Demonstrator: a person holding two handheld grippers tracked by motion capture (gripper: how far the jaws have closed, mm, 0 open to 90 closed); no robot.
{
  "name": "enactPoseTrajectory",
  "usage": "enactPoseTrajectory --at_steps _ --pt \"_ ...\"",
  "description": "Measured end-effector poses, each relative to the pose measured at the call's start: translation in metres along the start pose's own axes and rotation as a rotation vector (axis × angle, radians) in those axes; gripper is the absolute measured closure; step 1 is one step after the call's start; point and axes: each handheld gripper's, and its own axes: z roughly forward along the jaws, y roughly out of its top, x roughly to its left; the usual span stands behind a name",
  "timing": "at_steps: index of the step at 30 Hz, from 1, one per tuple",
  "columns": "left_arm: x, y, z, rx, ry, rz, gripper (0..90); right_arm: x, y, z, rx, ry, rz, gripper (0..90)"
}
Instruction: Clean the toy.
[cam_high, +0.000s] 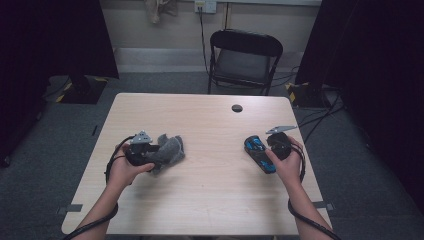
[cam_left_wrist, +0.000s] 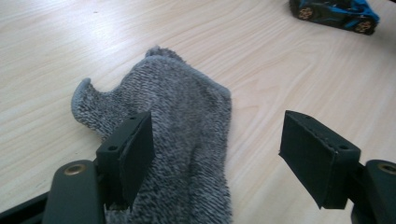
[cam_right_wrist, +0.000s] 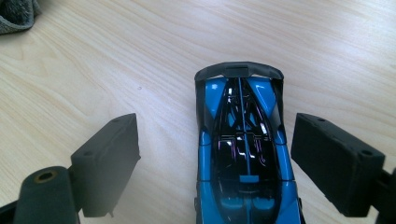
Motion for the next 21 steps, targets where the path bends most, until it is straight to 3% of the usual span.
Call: enactPoseTrajectory --at_steps 10,21 --pt "-0.011 -0.013 -0.009 -0.004 -0.032 0.001 25.7 0.014 -0.009 -0.007 -0.003 0.037 -0.035 15.0" --pt "-0.033 -0.024 -0.011 -0.018 -0.077 0.014 25.2 0.026 -0.03 -0.019 -0.025 0.085 -0.053 15.0"
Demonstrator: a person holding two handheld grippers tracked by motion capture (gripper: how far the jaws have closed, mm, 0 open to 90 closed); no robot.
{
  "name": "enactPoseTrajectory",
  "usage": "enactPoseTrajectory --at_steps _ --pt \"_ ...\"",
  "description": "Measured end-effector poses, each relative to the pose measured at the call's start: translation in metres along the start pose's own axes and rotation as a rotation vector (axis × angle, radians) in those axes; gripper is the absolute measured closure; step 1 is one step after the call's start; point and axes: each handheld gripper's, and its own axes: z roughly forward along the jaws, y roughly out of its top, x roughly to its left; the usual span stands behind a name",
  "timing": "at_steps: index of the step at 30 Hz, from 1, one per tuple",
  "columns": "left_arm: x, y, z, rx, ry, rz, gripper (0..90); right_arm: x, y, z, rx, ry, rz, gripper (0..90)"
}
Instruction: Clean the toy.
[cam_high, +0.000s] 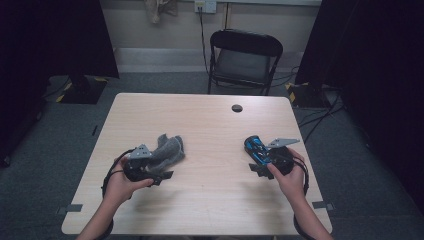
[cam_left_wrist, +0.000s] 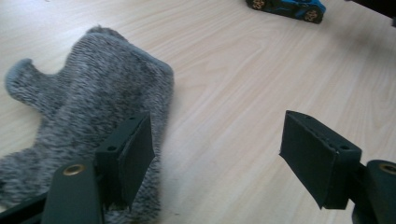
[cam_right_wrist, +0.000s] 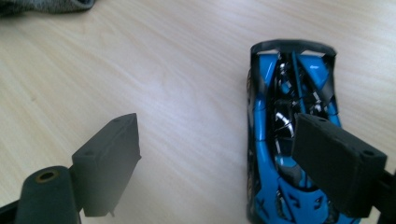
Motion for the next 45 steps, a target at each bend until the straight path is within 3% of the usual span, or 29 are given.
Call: enactPoseTrajectory --at_steps 14,30,45 --pt "-0.014 -0.014 0.001 -0.004 -0.021 0.005 25.0 0.015 -0.025 -0.001 0.009 0.045 -0.008 15.0" --pt "-0.022 -0.028 0.002 0.008 -0.041 0.019 24.9 0.034 -0.039 0.008 0.028 0.1 -0.03 15.0" --pt "-0.037 -0.026 0.014 0.017 -0.078 0.054 23.3 0.043 -0.046 0.014 0.029 0.131 -0.027 15.0"
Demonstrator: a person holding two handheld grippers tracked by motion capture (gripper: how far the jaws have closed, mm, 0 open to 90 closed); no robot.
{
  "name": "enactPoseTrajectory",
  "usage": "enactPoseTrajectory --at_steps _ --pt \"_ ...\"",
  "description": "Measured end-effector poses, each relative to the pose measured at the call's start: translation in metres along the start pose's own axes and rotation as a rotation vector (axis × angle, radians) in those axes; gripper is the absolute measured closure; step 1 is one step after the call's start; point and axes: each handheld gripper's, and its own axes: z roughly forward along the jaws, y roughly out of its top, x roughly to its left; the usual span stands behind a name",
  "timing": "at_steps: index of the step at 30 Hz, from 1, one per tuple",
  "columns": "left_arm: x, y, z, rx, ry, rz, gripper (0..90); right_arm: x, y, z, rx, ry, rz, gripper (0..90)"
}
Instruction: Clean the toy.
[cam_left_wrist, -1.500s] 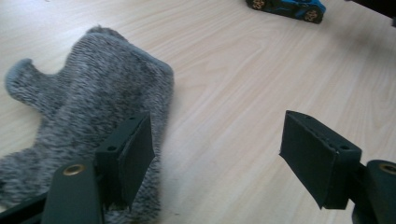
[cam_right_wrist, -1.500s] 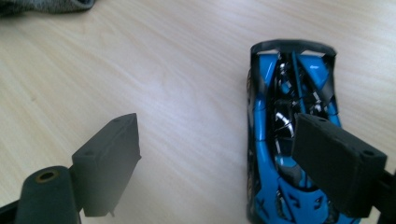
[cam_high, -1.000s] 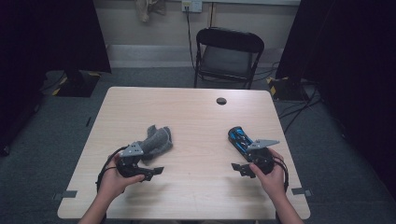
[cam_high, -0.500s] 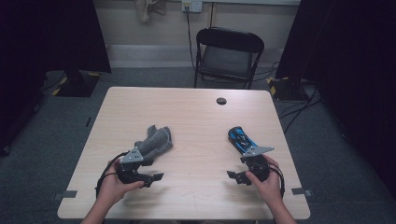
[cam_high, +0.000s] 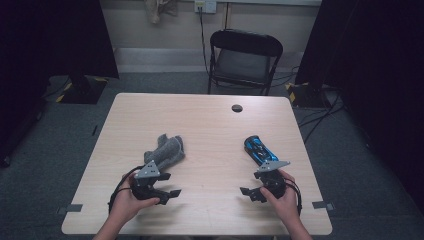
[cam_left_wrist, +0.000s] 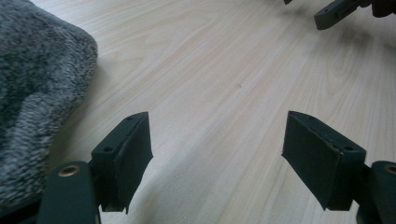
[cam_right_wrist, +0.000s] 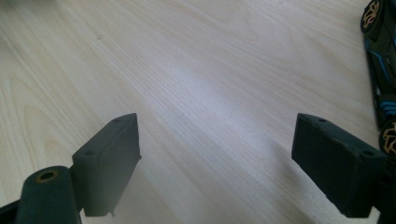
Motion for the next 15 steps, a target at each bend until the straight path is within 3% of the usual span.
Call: enactPoseTrajectory --at_steps 15 --pt "-0.011 0.001 0.02 0.031 -0.036 0.045 21.2 0.01 -0.003 0.011 0.02 0.015 -0.053 15.0"
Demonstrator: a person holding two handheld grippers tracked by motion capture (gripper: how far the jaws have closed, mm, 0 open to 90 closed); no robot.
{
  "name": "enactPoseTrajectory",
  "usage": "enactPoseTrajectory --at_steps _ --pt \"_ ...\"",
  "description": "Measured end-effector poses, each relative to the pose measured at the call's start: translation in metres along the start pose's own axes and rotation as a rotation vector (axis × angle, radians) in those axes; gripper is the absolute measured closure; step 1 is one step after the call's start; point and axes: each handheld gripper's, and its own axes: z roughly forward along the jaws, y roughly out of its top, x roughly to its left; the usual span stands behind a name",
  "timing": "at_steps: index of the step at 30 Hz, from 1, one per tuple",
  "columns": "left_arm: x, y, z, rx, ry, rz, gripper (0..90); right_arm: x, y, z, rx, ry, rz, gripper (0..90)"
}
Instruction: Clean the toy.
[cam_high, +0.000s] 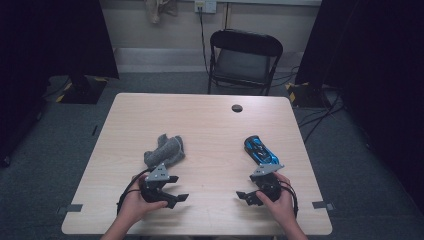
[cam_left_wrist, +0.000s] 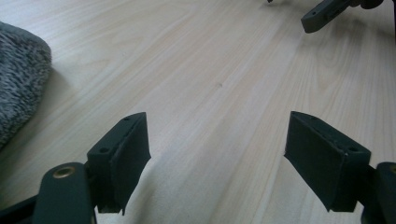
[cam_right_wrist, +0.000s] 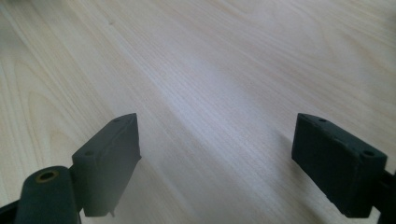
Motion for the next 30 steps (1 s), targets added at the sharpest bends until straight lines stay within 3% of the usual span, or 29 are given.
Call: enactPoseTrajectory --at_steps 9,12,19,30 --pt "-0.004 -0.006 0.01 0.067 0.001 0.041 20.8 0.004 -0.004 0.006 -0.01 -0.011 -0.05 14.7" --pt "-0.004 -0.007 0.012 0.078 0.0 0.055 20.4 0.007 -0.006 0.007 -0.009 -0.034 -0.097 14.5" --pt "-0.004 -0.009 0.014 0.074 0.006 0.084 18.5 0.008 -0.012 0.008 -0.059 -0.036 -0.101 14.0" --pt "-0.011 -0.009 0.017 0.103 0.037 0.15 14.2 0.007 -0.012 0.008 -0.059 -0.031 -0.109 13.7"
